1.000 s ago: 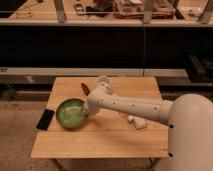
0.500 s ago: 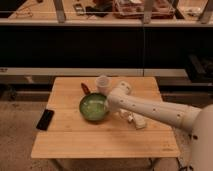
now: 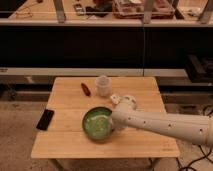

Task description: Drag the ceramic bowl in a circle

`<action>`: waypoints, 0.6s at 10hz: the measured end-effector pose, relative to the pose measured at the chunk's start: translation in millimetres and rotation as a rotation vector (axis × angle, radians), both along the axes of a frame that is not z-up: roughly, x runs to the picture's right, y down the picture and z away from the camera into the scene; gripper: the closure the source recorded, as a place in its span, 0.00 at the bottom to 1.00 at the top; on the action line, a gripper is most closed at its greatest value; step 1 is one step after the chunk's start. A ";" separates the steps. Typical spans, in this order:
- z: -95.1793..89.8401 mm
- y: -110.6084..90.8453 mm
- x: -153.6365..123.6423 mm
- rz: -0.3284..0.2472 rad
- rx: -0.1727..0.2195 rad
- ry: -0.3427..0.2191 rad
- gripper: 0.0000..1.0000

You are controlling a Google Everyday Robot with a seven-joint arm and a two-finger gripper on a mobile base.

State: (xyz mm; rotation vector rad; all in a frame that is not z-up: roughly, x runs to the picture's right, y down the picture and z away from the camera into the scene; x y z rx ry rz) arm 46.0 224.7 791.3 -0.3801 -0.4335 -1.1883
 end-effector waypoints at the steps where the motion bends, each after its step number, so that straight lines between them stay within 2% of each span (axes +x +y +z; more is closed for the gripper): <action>1: -13.6 15.3 -11.0 -0.029 -0.015 -0.027 1.00; 3: -35.9 28.2 -36.9 -0.073 -0.022 -0.081 1.00; 4: -41.4 26.0 -53.7 -0.096 -0.011 -0.114 1.00; 5: -46.4 19.7 -89.5 -0.140 0.009 -0.178 1.00; 6: -44.0 15.3 -110.7 -0.163 0.020 -0.212 1.00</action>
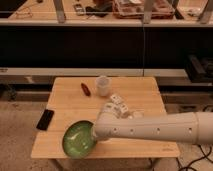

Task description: Drag the ceramic bowl in a circle

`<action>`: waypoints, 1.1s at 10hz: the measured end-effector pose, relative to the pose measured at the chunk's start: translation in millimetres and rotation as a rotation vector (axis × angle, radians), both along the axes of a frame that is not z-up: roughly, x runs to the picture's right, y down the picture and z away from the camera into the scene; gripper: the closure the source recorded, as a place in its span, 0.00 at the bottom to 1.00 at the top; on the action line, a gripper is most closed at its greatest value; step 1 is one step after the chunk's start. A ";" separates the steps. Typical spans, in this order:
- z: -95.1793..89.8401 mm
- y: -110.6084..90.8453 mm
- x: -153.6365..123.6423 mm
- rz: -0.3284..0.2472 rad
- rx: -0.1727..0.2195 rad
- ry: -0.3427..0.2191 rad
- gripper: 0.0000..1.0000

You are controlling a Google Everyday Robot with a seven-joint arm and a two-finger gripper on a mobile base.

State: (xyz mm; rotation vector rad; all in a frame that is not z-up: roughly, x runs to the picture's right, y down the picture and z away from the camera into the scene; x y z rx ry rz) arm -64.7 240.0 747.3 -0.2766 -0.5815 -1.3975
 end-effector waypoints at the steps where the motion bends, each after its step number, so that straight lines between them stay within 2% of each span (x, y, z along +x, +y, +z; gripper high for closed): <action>1: 7.9 -5.6 -25.6 -0.020 0.006 -0.037 1.00; 2: 27.0 -12.3 -52.0 -0.034 0.006 -0.065 1.00; 3: 44.0 -19.4 -63.4 -0.032 0.007 -0.068 1.00; 4: 67.9 -35.1 -72.0 -0.007 0.015 -0.063 1.00; 5: 95.0 -59.0 -73.4 0.038 0.032 -0.047 1.00; 6: 109.2 -75.7 -70.5 0.074 0.044 -0.035 1.00; 7: 123.3 -95.3 -60.0 0.121 0.059 -0.016 1.00; 9: 137.5 -126.8 -14.6 0.208 0.090 0.045 1.00; 10: 137.9 -131.3 5.9 0.230 0.095 0.073 1.00; 11: 132.3 -127.0 45.8 0.256 0.087 0.128 1.00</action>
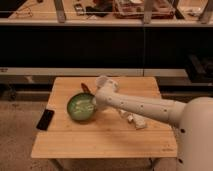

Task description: Drag the ceramic bowl in a circle

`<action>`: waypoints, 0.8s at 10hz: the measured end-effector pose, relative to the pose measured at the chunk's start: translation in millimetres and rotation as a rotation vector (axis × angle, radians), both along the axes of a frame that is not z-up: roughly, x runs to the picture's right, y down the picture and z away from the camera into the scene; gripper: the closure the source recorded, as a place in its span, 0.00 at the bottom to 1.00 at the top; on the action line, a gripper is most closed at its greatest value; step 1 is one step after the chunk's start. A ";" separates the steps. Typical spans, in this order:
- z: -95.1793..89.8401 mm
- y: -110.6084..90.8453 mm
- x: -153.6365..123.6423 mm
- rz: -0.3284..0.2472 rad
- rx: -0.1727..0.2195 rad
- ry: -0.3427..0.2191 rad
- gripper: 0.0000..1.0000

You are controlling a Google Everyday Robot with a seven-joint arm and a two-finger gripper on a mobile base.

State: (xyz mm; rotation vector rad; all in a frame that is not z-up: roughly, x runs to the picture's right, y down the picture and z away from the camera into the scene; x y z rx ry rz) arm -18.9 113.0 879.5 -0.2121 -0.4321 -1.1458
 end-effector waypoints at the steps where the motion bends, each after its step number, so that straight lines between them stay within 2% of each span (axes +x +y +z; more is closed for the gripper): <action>1: -9.8 12.5 29.7 0.006 -0.019 0.040 1.00; 2: -25.4 34.9 59.7 -0.002 -0.047 0.082 1.00; 3: -46.2 65.8 81.7 -0.030 -0.082 0.113 1.00; 4: -70.4 99.5 84.6 -0.078 -0.113 0.112 1.00; 5: -90.6 123.8 77.5 -0.137 -0.122 0.091 1.00; 6: -105.2 136.9 62.1 -0.184 -0.121 0.057 1.00; 7: -123.9 147.1 27.3 -0.262 -0.104 -0.016 1.00; 8: -133.8 151.9 -0.3 -0.314 -0.093 -0.073 1.00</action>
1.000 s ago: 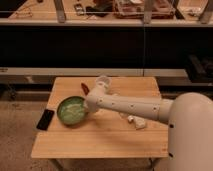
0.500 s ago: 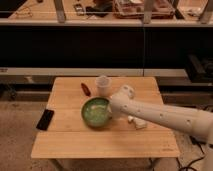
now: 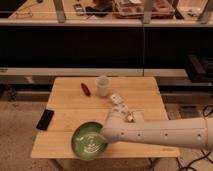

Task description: Drag the ceramic bowl in a circle

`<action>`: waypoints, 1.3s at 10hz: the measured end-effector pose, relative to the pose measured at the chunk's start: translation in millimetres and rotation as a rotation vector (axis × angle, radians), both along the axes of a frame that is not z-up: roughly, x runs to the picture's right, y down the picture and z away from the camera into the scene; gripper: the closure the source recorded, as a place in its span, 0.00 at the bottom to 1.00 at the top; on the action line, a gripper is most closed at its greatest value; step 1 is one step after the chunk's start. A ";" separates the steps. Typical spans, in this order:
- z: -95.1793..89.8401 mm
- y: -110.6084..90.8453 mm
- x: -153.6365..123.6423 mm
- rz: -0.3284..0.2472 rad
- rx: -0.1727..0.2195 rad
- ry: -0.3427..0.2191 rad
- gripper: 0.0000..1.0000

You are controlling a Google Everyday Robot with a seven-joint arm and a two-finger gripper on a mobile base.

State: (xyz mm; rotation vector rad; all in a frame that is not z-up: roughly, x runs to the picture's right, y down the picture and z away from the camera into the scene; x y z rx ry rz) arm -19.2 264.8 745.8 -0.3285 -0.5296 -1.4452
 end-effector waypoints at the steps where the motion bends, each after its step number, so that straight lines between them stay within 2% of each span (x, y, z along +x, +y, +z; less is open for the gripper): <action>1: -9.1 4.7 -38.5 -0.058 0.001 -0.080 1.00; 3: -9.1 9.2 -108.6 -0.126 -0.019 -0.200 1.00; 4: 1.6 4.6 -139.0 -0.134 -0.027 -0.239 1.00; 5: 15.9 -3.0 -157.0 -0.125 -0.033 -0.255 1.00; 6: 47.9 -25.7 -172.2 -0.087 -0.030 -0.255 1.00; 7: 71.2 -47.2 -174.9 -0.047 -0.018 -0.248 1.00; 8: 94.5 -69.7 -167.1 -0.004 -0.005 -0.224 1.00; 9: 124.9 -102.5 -138.2 0.064 0.017 -0.169 1.00; 10: 144.8 -128.7 -100.3 0.132 0.034 -0.109 1.00; 11: 152.9 -142.9 -69.6 0.172 0.047 -0.064 1.00; 12: 157.5 -156.8 -19.5 0.227 0.064 0.014 1.00; 13: 153.3 -165.8 21.2 0.271 0.082 0.072 1.00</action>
